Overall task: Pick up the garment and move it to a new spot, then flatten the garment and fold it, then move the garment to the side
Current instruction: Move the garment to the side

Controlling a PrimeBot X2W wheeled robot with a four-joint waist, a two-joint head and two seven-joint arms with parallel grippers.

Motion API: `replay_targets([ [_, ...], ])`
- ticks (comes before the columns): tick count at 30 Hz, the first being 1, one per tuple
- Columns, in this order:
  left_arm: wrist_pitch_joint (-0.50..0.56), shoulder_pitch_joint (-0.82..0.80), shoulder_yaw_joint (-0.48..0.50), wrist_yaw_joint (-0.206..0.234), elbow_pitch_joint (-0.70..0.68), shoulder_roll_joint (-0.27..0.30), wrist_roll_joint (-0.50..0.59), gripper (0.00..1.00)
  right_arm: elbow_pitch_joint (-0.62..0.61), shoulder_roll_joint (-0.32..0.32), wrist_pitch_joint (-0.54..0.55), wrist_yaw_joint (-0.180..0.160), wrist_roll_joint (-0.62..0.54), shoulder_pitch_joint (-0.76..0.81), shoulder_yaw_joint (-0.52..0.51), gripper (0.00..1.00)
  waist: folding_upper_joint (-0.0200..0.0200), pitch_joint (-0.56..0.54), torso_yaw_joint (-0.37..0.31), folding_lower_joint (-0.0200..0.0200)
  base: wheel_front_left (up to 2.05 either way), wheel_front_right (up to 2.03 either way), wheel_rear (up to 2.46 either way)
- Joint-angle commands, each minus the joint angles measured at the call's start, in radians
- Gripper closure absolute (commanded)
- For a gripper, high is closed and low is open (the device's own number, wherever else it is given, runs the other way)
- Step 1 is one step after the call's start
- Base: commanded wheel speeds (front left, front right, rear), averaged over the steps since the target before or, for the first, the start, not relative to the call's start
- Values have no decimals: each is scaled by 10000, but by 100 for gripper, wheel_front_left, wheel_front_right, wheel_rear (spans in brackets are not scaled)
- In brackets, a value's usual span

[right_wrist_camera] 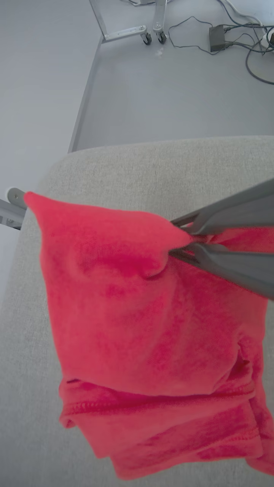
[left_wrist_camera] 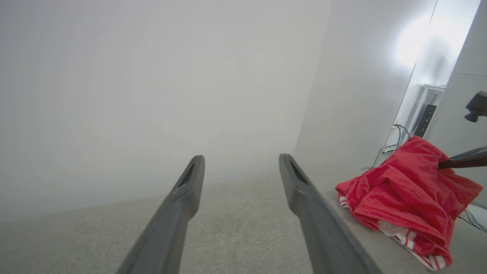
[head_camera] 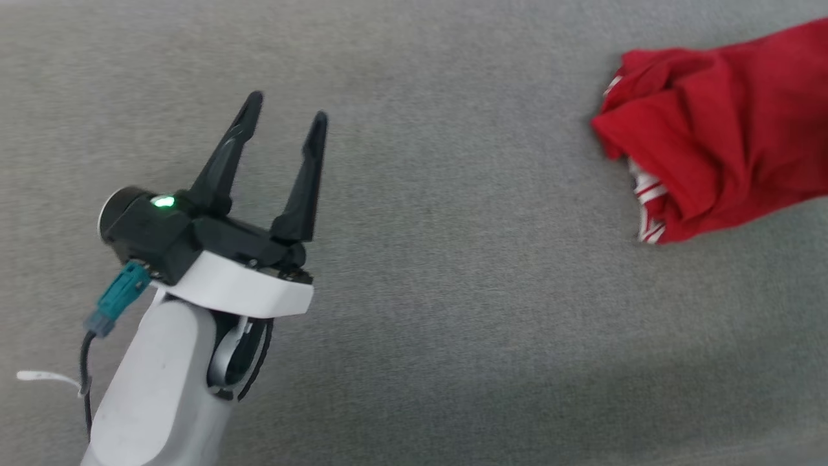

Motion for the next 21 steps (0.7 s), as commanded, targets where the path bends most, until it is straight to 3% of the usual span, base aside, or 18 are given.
replay_targets([
  [1,-45,-274,-195,-30,3,88,79,0,155,10,-242,-7,-202,-221,-39,100,0,335,-370,0,0,0,0],
  [12,-45,-1502,-1673,-31,211,235,-24,0,1941,-216,-1723,-7,-1897,-1401,-396,100,0,1021,-844,0,0,0,0],
  [21,-45,-2104,-2305,-31,393,221,-197,0,4224,660,-2858,-7,-3638,-2269,-1343,100,0,1468,-676,0,0,0,0],
])
